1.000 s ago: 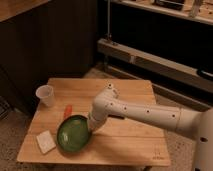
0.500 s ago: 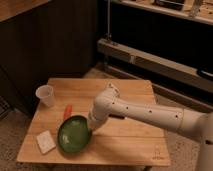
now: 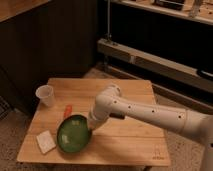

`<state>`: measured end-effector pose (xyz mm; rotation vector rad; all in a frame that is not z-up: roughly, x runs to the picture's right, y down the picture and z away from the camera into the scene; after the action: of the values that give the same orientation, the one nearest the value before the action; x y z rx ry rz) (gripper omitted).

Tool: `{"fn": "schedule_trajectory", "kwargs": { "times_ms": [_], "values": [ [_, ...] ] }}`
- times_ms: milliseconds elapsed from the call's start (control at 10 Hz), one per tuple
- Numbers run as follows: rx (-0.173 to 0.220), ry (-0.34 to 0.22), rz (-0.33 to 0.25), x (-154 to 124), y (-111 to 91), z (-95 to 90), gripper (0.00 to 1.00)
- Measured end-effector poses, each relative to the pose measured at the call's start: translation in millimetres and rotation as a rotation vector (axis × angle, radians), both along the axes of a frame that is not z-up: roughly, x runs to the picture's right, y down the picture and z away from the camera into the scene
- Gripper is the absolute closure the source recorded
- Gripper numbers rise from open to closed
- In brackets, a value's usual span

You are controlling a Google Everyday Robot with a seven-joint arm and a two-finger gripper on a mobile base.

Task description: Pick up the ceramic bowl

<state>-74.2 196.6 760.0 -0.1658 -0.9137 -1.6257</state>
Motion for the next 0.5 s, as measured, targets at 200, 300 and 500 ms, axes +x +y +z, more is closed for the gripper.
{"fn": "schedule_trajectory", "kwargs": {
  "times_ms": [200, 300, 500],
  "values": [
    [0.005, -0.017, 0.002, 0.3, -5.5, -6.7, 1.0],
    [0.008, -0.027, 0.001, 0.0, -8.2, -10.3, 1.0],
    [0.01, -0.042, 0.002, 1.0, -7.7, -10.7, 1.0]
  ]
}}
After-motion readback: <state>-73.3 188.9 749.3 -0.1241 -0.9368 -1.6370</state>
